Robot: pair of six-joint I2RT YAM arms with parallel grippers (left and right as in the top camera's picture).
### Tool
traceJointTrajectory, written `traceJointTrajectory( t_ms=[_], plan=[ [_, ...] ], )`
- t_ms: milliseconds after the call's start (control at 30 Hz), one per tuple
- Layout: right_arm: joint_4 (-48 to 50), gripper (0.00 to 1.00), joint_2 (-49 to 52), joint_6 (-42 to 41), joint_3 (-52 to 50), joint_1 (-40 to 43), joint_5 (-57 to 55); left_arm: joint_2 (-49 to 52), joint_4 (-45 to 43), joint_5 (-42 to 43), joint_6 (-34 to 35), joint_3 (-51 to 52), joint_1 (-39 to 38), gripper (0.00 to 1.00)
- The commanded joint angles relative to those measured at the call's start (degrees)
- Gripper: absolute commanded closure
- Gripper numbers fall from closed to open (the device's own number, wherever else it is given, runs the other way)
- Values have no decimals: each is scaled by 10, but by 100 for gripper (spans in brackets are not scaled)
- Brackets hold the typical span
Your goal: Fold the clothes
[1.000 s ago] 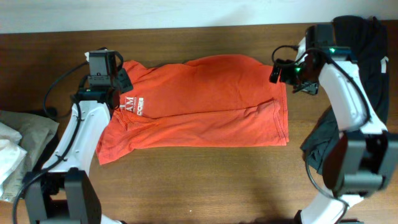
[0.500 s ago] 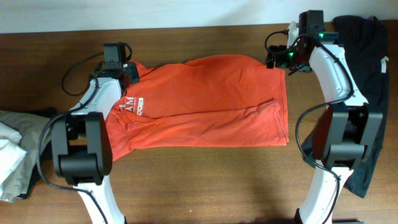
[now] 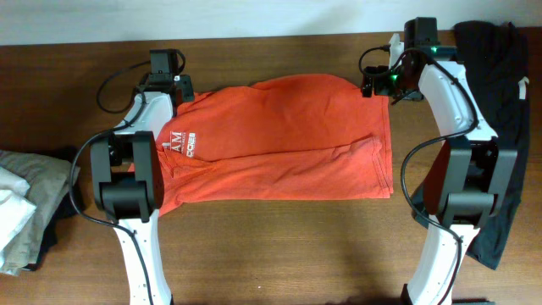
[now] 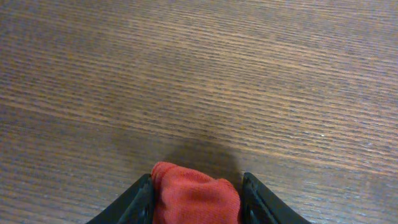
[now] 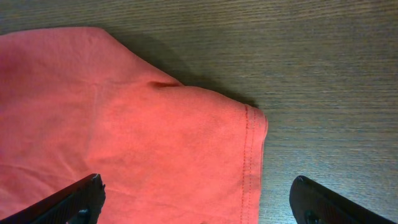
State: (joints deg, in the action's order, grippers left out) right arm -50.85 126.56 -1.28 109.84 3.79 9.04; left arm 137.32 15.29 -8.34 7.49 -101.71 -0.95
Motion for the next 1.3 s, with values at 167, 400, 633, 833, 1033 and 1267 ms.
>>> traceJointTrajectory(
  t_ms=[167, 400, 633, 833, 1033, 1267],
  plan=[
    [24, 81, 6, -9, 11, 5, -15, 17, 19, 11, -7, -9, 3, 99],
    [94, 20, 79, -27, 11, 23, -4, 17, 24, 11, -7, -9, 2, 99],
    [150, 18, 107, -52, 11, 45, 35, 17, 32, 13, -7, -9, 2, 99],
    [151, 21, 143, -68, 10, 30, 73, 17, 33, 13, -7, -9, 2, 99],
    [167, 60, 145, -72, 10, -3, 92, 17, 33, 13, -7, -9, 2, 99],
    [175, 96, 145, -82, 11, -13, 91, 17, 37, 13, -7, -9, 2, 99]
  ],
)
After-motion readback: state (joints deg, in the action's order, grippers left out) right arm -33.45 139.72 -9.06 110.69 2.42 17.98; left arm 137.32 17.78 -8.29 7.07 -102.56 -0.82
